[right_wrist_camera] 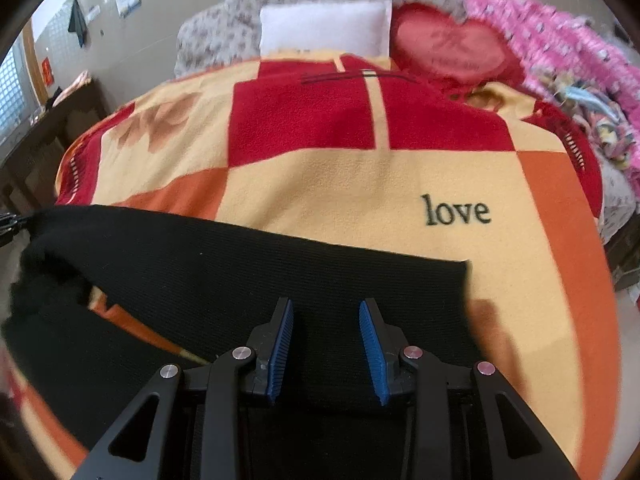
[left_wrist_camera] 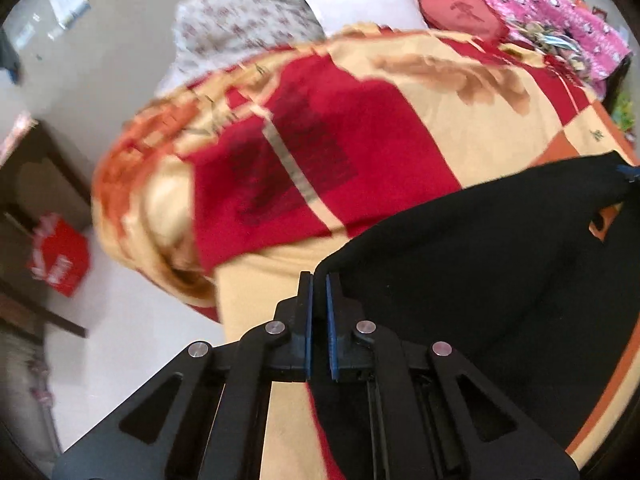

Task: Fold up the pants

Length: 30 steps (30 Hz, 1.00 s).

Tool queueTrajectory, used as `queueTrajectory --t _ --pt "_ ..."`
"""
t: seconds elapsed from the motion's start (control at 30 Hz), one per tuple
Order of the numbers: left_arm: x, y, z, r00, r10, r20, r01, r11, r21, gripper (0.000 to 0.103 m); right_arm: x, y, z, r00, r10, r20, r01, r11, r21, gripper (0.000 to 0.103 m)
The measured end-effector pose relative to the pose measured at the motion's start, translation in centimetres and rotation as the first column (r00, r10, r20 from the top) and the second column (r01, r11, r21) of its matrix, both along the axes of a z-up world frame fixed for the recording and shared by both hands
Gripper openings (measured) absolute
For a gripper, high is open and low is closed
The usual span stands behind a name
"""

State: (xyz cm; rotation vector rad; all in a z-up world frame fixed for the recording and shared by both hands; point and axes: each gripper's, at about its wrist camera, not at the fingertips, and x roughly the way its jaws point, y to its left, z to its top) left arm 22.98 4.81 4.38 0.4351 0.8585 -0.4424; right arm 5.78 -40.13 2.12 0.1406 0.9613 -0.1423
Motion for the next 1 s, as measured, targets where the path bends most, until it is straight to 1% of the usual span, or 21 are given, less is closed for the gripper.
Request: queueTrajectory --t 0.03,0.1,0.13,0.17,0.2,0.23,0.27,0.33,0.4,0.47,0.5,0.57,0.67,0.7,0.73,0.77,0.83,0.87,1.0 --pt "-0.6 -0.1 0.9 0.999 0.022 0.039 -0.022 1.0 0.014 0.005 -0.2 -1.1 1.6 1.0 -0.02 0.017 0.02 1.0 -0.003 0.033" --pt "-1.1 0.0 1.9 0.996 0.044 0.081 -0.047 0.998 0.031 0.005 -0.6 -3.6 4.1 0.996 -0.068 0.059 0.068 0.998 0.012 0.035" --pt "-1.2 -0.1 2.3 0.993 0.058 0.098 -0.062 0.997 0.039 0.005 -0.5 -5.3 5.1 0.993 -0.108 0.057 0.106 0.994 0.038 0.035" --pt "-1.2 -0.4 2.4 0.993 0.062 0.101 -0.068 0.996 0.049 0.005 -0.2 -6.3 5.5 0.991 -0.128 0.04 0.126 0.99 0.057 0.035" --pt "-1.3 -0.6 2.4 0.991 0.063 0.114 -0.071 0.996 0.063 0.005 0.6 -7.4 5.4 0.992 -0.13 -0.005 0.13 0.988 0.085 0.035" --pt "-1.4 -0.9 2.3 0.99 0.064 0.126 -0.075 0.994 0.08 0.005 1.3 -8.0 5.2 0.992 -0.123 -0.035 0.126 0.987 0.099 0.035" --pt "-1.5 -1.0 2.2 0.989 0.071 0.13 -0.082 0.993 0.08 0.005 1.8 -8.4 4.9 0.991 -0.125 -0.055 0.131 0.985 0.109 0.035" --pt "-1.4 -0.5 2.4 0.988 0.104 0.113 -0.109 0.993 0.038 0.005 2.7 -9.1 3.8 0.985 -0.131 -0.108 0.146 0.978 0.147 0.035" --pt "-1.4 -0.2 2.8 0.987 0.129 0.097 -0.129 0.992 -0.009 0.005 3.7 -9.4 2.2 0.981 -0.106 -0.163 0.135 0.974 0.182 0.035" --pt "-1.7 0.0 3.1 0.986 0.144 0.084 -0.141 0.989 -0.043 0.005 4.2 -9.5 1.0 0.978 -0.107 -0.181 0.142 0.971 0.194 0.035" --pt "-1.8 0.0 3.1 0.986 0.148 0.081 -0.144 0.988 -0.051 0.005 4.5 -9.7 0.5 0.976 -0.11 -0.189 0.147 0.969 0.198 0.035" --pt "-2.2 -0.3 3.1 0.985 0.145 0.089 -0.142 0.989 -0.043 0.005 5.2 -9.8 -0.8 0.969 -0.117 -0.219 0.161 0.968 0.195 0.035" --pt "-2.4 -0.7 2.9 0.987 0.135 0.084 -0.132 0.991 -0.034 0.005 5.6 -9.4 -1.0 0.971 -0.085 -0.224 0.127 0.976 0.177 0.033" --pt "-2.4 -0.8 2.8 0.988 0.131 0.083 -0.128 0.991 -0.032 0.005 5.6 -9.1 -1.0 0.972 -0.069 -0.226 0.111 0.978 0.178 0.029" --pt "-2.4 -0.9 2.7 0.989 0.124 0.076 -0.122 0.992 -0.031 0.005 5.6 -8.8 -1.0 0.97 -0.049 -0.24 0.092 0.981 0.171 0.028" --pt "-2.4 -1.1 2.5 0.991 0.113 0.068 -0.111 0.993 -0.032 0.005 5.5 -8.6 -0.9 0.968 -0.048 -0.245 0.089 0.984 0.156 0.028" --pt "-2.3 -1.4 2.1 0.992 0.106 0.074 -0.105 0.994 -0.016 0.005 5.3 -8.4 -0.7 0.971 -0.043 -0.234 0.081 0.984 0.158 0.027" --pt "-2.2 -1.5 1.8 0.993 0.1 0.064 -0.099 0.995 -0.014 0.005 5.1 -8.5 -0.7 0.971 -0.048 -0.233 0.087 0.984 0.157 0.027" --pt "-2.0 -1.9 1.1 0.994 0.097 0.042 -0.097 0.995 -0.01 0.005 5.2 -8.7 -1.5 0.969 -0.04 -0.243 0.08 0.984 0.157 0.026"
